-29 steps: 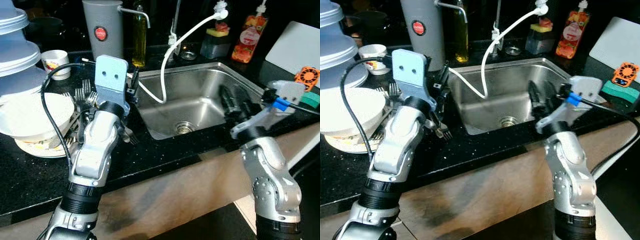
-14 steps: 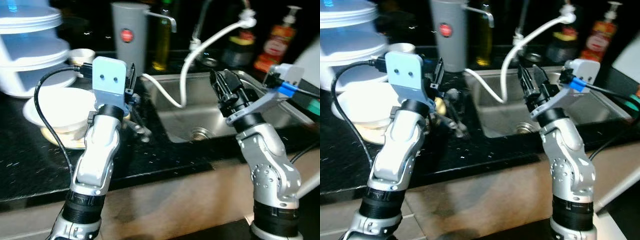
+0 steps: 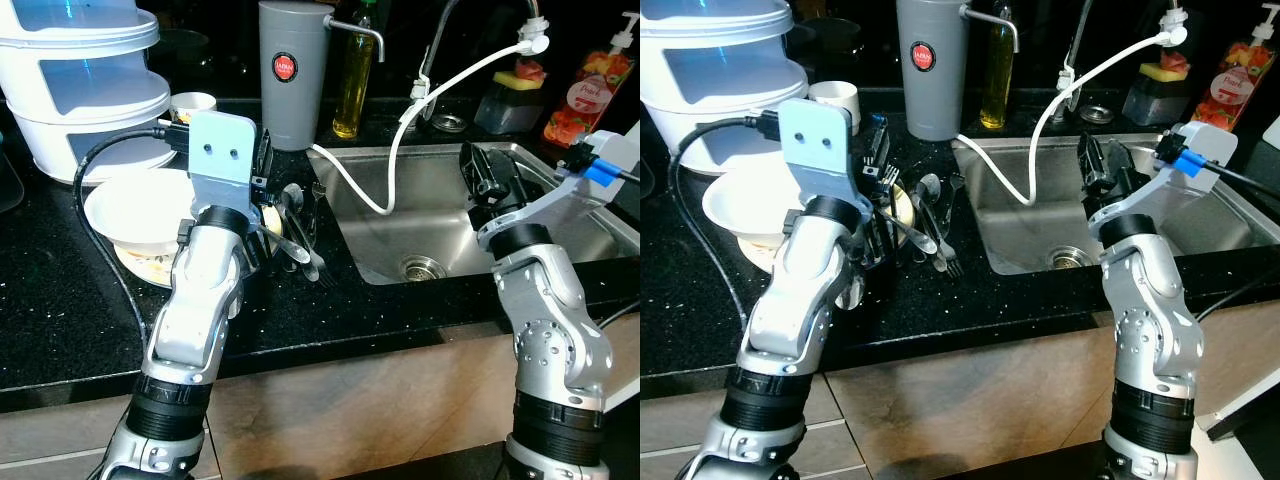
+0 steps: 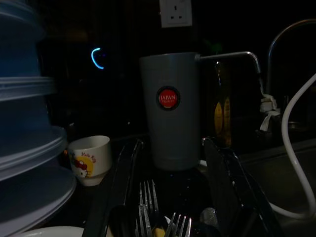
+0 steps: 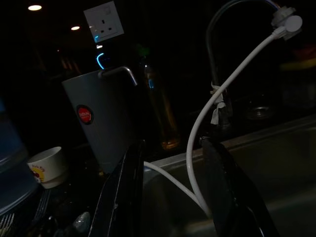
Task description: Kitchen organization
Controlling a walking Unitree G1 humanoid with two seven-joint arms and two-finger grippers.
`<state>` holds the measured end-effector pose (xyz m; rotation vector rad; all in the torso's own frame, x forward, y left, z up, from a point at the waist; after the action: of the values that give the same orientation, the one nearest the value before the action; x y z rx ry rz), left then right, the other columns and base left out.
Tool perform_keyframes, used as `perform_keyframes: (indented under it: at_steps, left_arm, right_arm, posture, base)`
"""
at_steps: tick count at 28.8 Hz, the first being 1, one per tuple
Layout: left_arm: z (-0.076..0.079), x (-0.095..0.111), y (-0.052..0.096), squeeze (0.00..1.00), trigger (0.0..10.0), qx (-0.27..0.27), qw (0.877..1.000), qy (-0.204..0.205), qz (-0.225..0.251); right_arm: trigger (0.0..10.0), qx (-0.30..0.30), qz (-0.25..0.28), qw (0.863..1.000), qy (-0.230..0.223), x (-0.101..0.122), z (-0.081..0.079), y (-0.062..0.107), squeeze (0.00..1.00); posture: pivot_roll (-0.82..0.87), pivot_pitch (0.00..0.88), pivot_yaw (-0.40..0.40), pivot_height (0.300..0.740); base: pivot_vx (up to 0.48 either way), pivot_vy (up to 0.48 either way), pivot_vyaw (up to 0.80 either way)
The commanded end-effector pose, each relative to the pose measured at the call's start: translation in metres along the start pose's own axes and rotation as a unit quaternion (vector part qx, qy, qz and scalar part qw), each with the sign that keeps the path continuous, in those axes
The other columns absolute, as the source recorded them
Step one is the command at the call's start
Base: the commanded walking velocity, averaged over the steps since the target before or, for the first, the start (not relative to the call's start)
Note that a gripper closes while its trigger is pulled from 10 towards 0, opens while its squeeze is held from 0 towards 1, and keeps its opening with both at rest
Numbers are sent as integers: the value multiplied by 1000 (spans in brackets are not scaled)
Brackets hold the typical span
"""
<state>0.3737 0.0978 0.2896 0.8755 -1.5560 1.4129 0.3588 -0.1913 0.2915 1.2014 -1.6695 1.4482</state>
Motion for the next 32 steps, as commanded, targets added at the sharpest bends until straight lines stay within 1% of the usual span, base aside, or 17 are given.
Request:
perform_keyframes:
  at_steps: [1,4,5,6,21,22,25,32]
  left_arm:
    - [3,-2,-2,0,10000,-1,1000,5,-8]
    - [1,-5,-3,0,10000,5,1000,-2,-15]
    - [1,-6,-3,47,10000,7,1000,-3,-17]
    - [0,-7,-3,59,10000,8,1000,-2,-19]
    - [-2,-8,-4,47,10000,13,1000,2,-22]
    - [-3,-8,-4,47,10000,15,1000,5,-23]
    - [-5,-8,-5,4,10000,23,999,8,-26]
    - [-8,-9,-5,0,10000,28,999,8,-28]
  right_arm:
    - [10000,-11,-2,1000,3,0,7,1,0]
    - [10000,-11,-3,1000,4,-1,6,1,0]
    - [10000,-11,-4,1000,5,-1,6,1,0]
    - [10000,-9,-4,1000,6,-1,5,1,0]
    - [10000,-9,-9,1000,5,-4,4,2,0]
    - [10000,-9,-10,1000,5,-4,4,3,0]
    - [10000,-9,-10,1000,5,-5,4,3,0]
    - [10000,-8,-11,1000,4,-6,4,3,0]
  posture:
    - [-29,0,-33,740]
    - [-30,0,-33,740]
    - [-30,0,-33,740]
    - [-30,0,-34,740]
    - [-29,0,-34,740]
    - [-29,0,-34,740]
    - [-29,0,-34,740]
    - [-29,0,-34,740]
  base:
    - [0,0,0]
    - [0,-283,0]
    - [0,-390,0]
    - [0,-386,0]
    - [0,-364,0]
    - [0,0,0]
    - [0,0,0]
    - [0,0,0]
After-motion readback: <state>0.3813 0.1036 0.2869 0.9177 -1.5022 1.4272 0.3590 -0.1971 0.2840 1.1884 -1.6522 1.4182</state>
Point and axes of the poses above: a point about 5 cm out from each wrist's last joint towards the gripper, its own y axis pointing back from the gripper into the wrist, its own x axis along the axis of the wrist's last joint, z = x × y, the point moved 6 cm from there along -y, pointing out of the wrist towards the gripper, and after that the axes turned 8 degrees about y, right-handed, at the moved point
